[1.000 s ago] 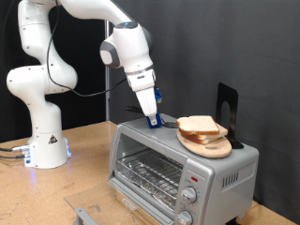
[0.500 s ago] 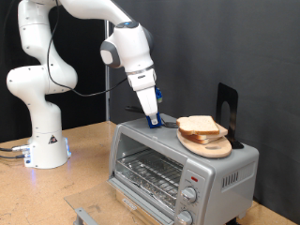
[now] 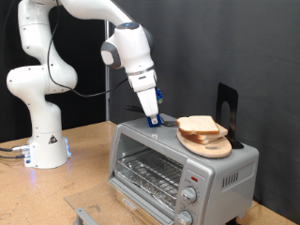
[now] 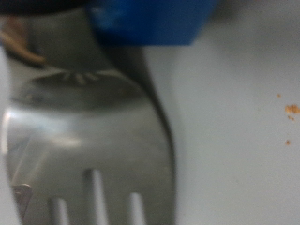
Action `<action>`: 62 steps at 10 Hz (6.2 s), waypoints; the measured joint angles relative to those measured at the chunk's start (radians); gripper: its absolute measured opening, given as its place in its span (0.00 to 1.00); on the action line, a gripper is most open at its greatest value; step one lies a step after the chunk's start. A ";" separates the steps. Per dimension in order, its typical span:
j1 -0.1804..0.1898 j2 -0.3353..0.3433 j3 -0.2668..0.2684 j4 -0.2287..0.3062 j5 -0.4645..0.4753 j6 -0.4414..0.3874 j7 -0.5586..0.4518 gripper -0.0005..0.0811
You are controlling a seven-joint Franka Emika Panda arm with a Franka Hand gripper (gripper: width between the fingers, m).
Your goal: Make a piece of toast with the oven
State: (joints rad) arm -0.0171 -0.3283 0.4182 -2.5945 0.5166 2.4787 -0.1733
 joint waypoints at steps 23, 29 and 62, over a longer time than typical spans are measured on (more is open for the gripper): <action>-0.064 -0.227 -0.227 -0.082 0.214 -0.090 -0.074 0.48; -0.158 -0.265 -0.282 -0.127 0.100 -0.173 -0.091 0.48; -0.161 0.094 -0.097 0.161 -0.011 -0.100 0.100 0.48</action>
State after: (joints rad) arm -0.1778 -0.2338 0.3208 -2.4336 0.5055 2.3785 -0.0732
